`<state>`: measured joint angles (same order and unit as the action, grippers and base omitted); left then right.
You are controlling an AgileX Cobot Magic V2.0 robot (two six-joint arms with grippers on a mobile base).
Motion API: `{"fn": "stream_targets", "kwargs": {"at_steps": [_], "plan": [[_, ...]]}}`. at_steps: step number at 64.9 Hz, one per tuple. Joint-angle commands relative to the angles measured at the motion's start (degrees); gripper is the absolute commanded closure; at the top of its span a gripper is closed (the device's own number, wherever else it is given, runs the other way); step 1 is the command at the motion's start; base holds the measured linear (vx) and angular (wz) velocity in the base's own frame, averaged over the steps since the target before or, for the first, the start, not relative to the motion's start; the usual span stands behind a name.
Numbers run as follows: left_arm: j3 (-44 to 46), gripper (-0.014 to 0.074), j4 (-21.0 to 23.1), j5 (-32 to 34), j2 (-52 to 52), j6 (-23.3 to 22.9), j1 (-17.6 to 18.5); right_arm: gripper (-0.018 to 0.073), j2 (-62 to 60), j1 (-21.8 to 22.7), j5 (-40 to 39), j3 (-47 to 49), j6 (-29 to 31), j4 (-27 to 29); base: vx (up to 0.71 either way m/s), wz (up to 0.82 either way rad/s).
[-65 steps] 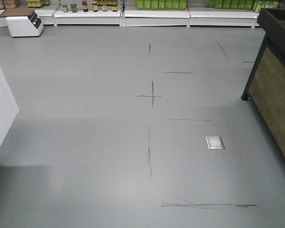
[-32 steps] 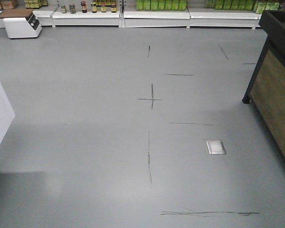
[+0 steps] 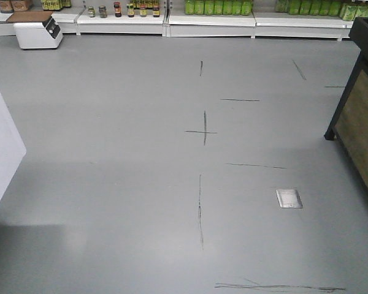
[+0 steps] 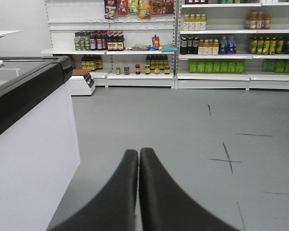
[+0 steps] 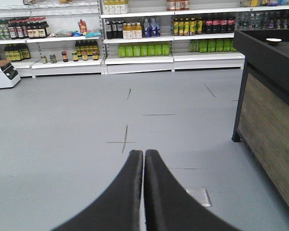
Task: Pick three apples into basket with both arms
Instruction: 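Drive the base forward toward the black fruit display tables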
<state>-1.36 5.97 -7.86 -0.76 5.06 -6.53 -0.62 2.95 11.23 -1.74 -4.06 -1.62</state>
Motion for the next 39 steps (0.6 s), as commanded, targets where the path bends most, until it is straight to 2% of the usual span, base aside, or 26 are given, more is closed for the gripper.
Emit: {"fn": "stream_targets", "kwargs": {"at_steps": [1,39], "plan": [[-1.3,0.0603,0.6,4.1,-0.8,-0.1,0.4,0.0564,-0.6,0.4,-4.3,-0.6,0.1,-0.3,0.10,0.06],[-1.3,0.0603,0.6,4.1,-0.8,-0.1,0.4,0.0564,-0.6,0.4,-4.2,-0.6,0.1,-0.3,0.15,-0.01]]}}
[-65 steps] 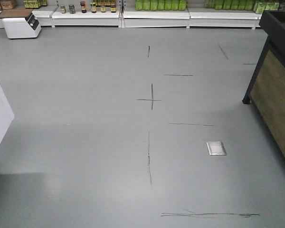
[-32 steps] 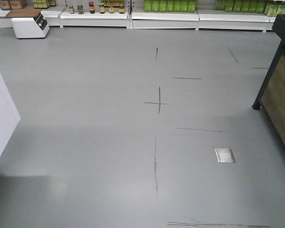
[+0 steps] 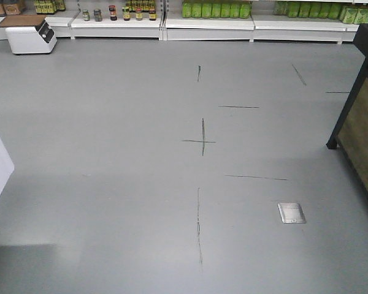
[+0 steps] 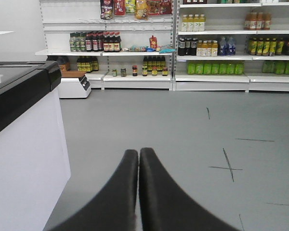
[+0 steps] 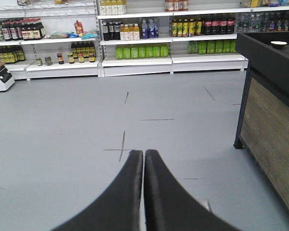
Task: Pick three apples into basket with both arms
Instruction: 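Drive the base forward toward the black fruit display tables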
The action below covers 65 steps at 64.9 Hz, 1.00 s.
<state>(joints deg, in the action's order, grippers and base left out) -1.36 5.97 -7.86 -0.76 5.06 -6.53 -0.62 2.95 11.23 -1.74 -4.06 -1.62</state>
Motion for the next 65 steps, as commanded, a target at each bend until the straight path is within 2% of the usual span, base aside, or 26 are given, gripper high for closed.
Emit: {"fn": "stream_targets", "kwargs": {"at_steps": [1,37,65], "plan": [[-1.3,0.0603,0.6,4.1,-0.8,-0.1,0.4,0.0564,-0.6,0.4,-4.2,-0.6,0.1,-0.3,0.20,-0.02],[-1.3,0.0603,0.6,4.1,-0.8,-0.1,0.4,0.0564,-0.6,0.4,-4.2,-0.6,0.1,-0.3,0.20,-0.05],[-1.3,0.0603,0.6,4.1,-0.8,-0.1,0.4,0.0564,-0.6,0.4,-4.3,-0.6,0.1,-0.3,0.19,-0.21]]}}
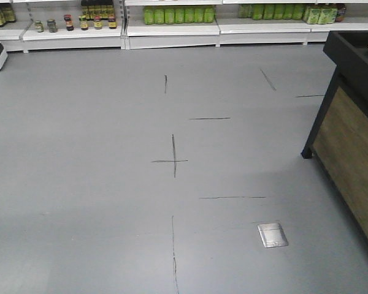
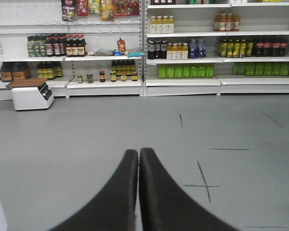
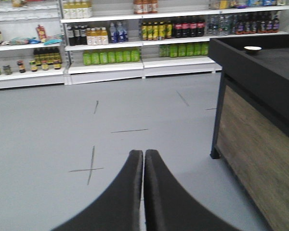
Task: Pick three apples into basket with both arms
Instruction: 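Drive the base forward toward the black fruit display tables, then drive the base up to the table holding the light-blue basket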
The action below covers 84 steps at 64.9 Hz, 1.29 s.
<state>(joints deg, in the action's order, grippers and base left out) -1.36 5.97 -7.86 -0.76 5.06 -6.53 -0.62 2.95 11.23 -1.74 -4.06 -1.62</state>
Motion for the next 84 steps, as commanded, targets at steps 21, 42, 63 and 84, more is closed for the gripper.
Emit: {"fn": "stream_targets", "kwargs": {"at_steps": [21,42,63,84], "plan": [[-1.3,0.0603,0.6,4.1,-0.8,-0.1,0.4,0.0564,-0.6,0.4,-4.3,-0.6,0.1,-0.3,0.16,-0.31],[-1.3,0.0603,0.6,4.1,-0.8,-0.1,0.4,0.0564,-0.6,0.4,-4.3,-0.6,0.1,-0.3,0.12,-0.37],[-1.3,0.0603,0.6,4.1,-0.8,-0.1,0.4,0.0564,-0.6,0.4,-4.3,-0.6,0.1,-0.3,0.10,-0.39],[-1.3,0.0603,0.6,4.1,-0.8,-0.1,0.4,0.0564,-0.6,0.4,-4.3,-0.6,0.1,-0.3,0.11,-0.46]]}}
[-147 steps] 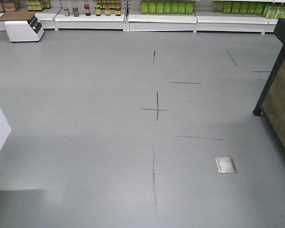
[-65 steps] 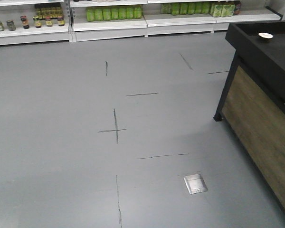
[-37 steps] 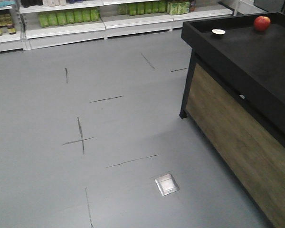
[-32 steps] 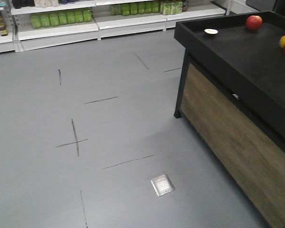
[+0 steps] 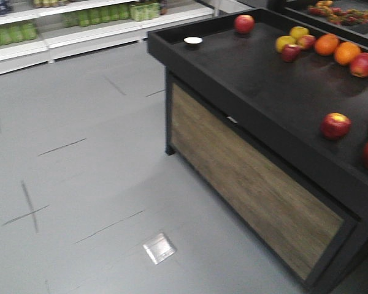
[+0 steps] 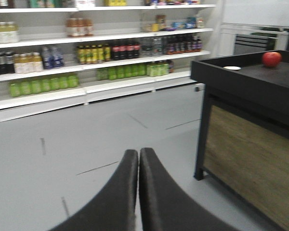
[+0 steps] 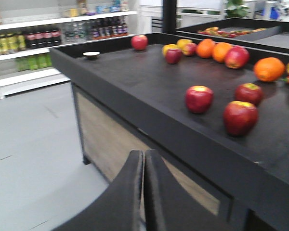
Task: Pick three apples into basket with both arms
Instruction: 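Drive the base up to the table holding the light-blue basket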
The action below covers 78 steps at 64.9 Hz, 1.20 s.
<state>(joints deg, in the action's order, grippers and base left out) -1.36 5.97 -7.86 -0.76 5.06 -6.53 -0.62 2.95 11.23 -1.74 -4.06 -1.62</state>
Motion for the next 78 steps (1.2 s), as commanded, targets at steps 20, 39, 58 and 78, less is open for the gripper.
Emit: {"fn": "stream_targets", "kwargs": {"at_steps": [20,39,58,78], "plan": [[-1.3,0.0603,0.6,4.1,-0.8,-0.1,0.4,0.0564,-0.6,0.4,-4.3,-0.6,0.1,-0.3,0.09,-0.47],[-1.3,0.0603,0.6,4.1,-0.8,-0.1,0.4,0.0564,-0.6,0.4,-4.3,-0.6,0.1,-0.3,0.08,-0.48],[-1.3,0.0603,0.6,4.1,-0.8,-0.1,0.4,0.0564,-0.6,0.4,-4.3,-0.6,0.1,-0.3,0.09,-0.40],[-1.3,0.0603,0.6,4.1,-0.8,-0.1,0.4,0.0564,-0.6,0.4,-4.3,-0.6,0.1,-0.3,0.06,-0.20]]}}
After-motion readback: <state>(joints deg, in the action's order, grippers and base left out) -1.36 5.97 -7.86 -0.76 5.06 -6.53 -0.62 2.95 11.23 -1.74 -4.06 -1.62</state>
